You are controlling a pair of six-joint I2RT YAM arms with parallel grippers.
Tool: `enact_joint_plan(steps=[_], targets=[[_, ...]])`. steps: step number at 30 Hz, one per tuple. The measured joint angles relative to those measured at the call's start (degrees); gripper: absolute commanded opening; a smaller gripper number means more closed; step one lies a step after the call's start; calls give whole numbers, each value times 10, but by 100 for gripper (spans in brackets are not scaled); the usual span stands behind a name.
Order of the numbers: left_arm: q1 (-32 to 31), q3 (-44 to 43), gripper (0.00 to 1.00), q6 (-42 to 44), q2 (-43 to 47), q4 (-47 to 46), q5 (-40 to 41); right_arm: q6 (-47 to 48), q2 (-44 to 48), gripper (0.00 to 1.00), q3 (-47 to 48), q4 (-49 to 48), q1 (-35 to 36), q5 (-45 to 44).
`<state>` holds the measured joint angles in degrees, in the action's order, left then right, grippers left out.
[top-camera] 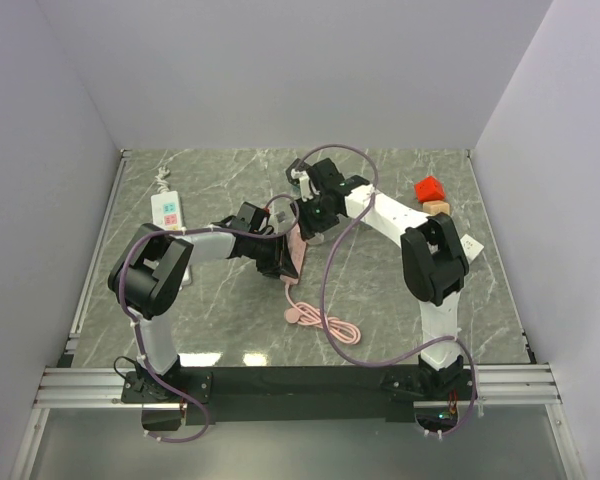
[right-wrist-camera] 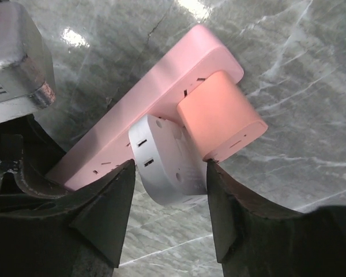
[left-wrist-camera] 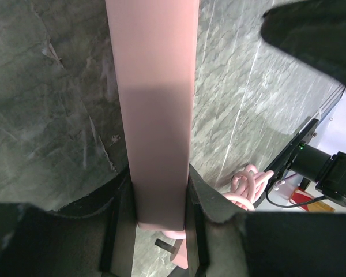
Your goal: Pull the plug off the socket
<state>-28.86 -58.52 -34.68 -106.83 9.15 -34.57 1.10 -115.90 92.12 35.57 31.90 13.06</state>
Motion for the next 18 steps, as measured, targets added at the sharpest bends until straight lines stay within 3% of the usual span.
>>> enact_joint_plan(steps=[3,5,10,14,16,18], targets=[[0,-1,1,0,-1,3,0,0,-4,63,0,4,4,-9],[0,-1,1,0,-1,3,0,0,-7,58,0,9,5,-18],[0,-3,1,2,-1,5,1,2,-17,30,1,14,10,-25],[1,-6,1,12,-1,11,5,37,-16,15,1,17,20,-47],[5,-8,1,20,-1,11,8,58,-14,0,1,19,25,-62],[9,-10,1,26,-1,12,4,61,-12,0,0,19,26,-70]])
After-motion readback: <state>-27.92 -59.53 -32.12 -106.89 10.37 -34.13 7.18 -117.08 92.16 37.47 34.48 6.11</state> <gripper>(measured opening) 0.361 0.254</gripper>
